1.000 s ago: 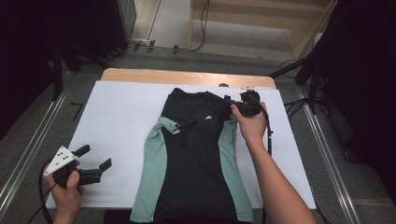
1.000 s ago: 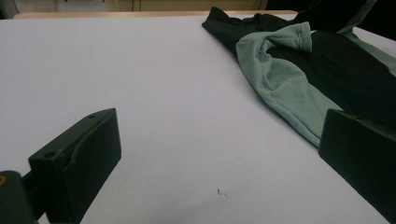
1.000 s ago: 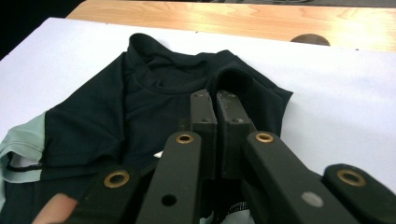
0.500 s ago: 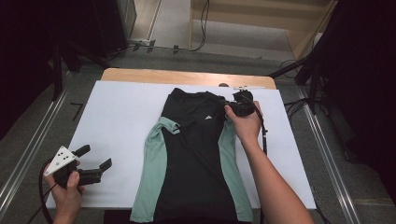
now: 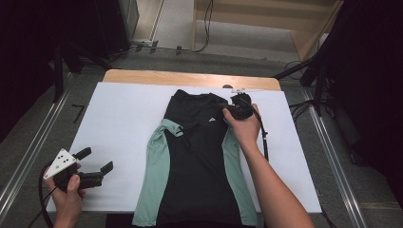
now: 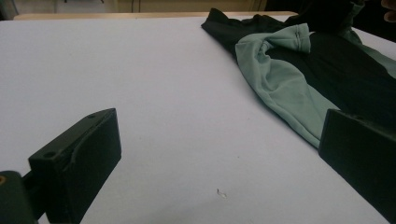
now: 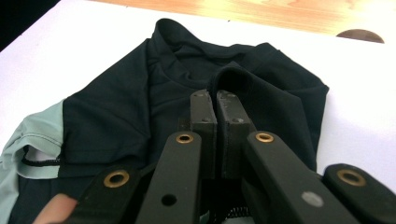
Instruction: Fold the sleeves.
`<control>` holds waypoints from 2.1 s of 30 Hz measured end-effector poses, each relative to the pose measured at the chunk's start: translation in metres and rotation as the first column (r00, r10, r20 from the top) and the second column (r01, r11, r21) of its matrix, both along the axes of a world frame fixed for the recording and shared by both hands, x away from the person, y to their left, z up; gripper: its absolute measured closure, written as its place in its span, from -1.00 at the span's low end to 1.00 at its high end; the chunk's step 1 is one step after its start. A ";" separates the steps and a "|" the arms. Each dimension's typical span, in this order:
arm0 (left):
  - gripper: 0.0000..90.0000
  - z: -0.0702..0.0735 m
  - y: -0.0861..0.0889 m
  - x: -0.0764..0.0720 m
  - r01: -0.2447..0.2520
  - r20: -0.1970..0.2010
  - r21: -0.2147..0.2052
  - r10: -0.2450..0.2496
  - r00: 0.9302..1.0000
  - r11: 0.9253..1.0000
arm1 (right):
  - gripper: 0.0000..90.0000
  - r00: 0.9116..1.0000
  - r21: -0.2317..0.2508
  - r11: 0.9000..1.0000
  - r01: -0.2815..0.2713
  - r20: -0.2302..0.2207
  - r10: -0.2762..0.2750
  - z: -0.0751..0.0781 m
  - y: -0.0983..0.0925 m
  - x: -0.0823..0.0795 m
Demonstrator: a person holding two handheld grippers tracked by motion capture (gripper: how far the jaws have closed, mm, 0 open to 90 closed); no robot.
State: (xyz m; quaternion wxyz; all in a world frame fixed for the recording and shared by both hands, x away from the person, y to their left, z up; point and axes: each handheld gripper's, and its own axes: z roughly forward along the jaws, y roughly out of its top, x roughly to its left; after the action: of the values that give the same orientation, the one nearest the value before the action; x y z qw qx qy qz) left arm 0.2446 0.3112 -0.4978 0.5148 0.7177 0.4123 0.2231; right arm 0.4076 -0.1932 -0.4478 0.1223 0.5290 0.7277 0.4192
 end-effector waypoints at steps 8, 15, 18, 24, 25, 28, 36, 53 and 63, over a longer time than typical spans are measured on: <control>-1.00 0.000 0.000 0.000 0.000 0.002 -0.004 0.000 1.000 1.000 | 0.89 1.000 -0.007 1.000 -0.030 -0.010 0.029 -0.004 0.013 0.000; -1.00 0.000 0.000 0.000 0.000 0.002 -0.004 0.000 1.000 1.000 | 0.89 0.999 -0.008 0.999 -0.046 -0.027 0.046 -0.013 0.024 0.000; -1.00 0.000 0.000 0.000 0.000 0.001 -0.002 0.000 1.000 1.000 | 0.89 0.998 -0.005 0.998 -0.057 -0.033 0.057 -0.016 0.030 -0.002; -1.00 0.000 0.000 0.000 0.002 0.001 0.000 -0.002 1.000 1.000 | 0.89 0.997 -0.012 0.997 -0.070 -0.042 0.069 -0.023 0.039 -0.004; -1.00 0.000 0.000 0.000 0.002 0.002 0.000 -0.002 1.000 1.000 | 0.89 0.996 -0.014 0.997 -0.073 -0.044 0.072 -0.023 0.040 -0.005; -1.00 0.000 -0.001 0.000 0.004 0.002 0.001 -0.004 1.000 1.000 | 0.89 0.996 -0.021 0.997 -0.077 -0.038 0.076 -0.025 0.043 -0.006; -1.00 0.000 -0.001 0.000 0.003 0.000 0.001 -0.003 1.000 1.000 | 0.87 0.995 -0.045 0.995 -0.090 -0.046 0.088 -0.033 0.047 -0.007; -1.00 0.000 -0.002 0.000 0.001 0.002 0.005 -0.001 1.000 1.000 | 0.41 0.990 -0.005 0.992 -0.126 0.056 0.126 -0.024 0.042 -0.017; -1.00 0.000 -0.002 0.000 0.001 0.003 0.006 -0.001 1.000 1.000 | 0.16 0.991 -0.008 0.996 -0.087 0.099 0.087 -0.014 0.022 -0.027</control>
State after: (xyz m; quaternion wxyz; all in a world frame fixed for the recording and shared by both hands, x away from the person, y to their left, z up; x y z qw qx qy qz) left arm 0.2447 0.3094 -0.4982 0.5135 0.7191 0.4106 0.2249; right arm 0.3809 -0.1711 -0.4614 0.1409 0.4750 0.7439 0.4485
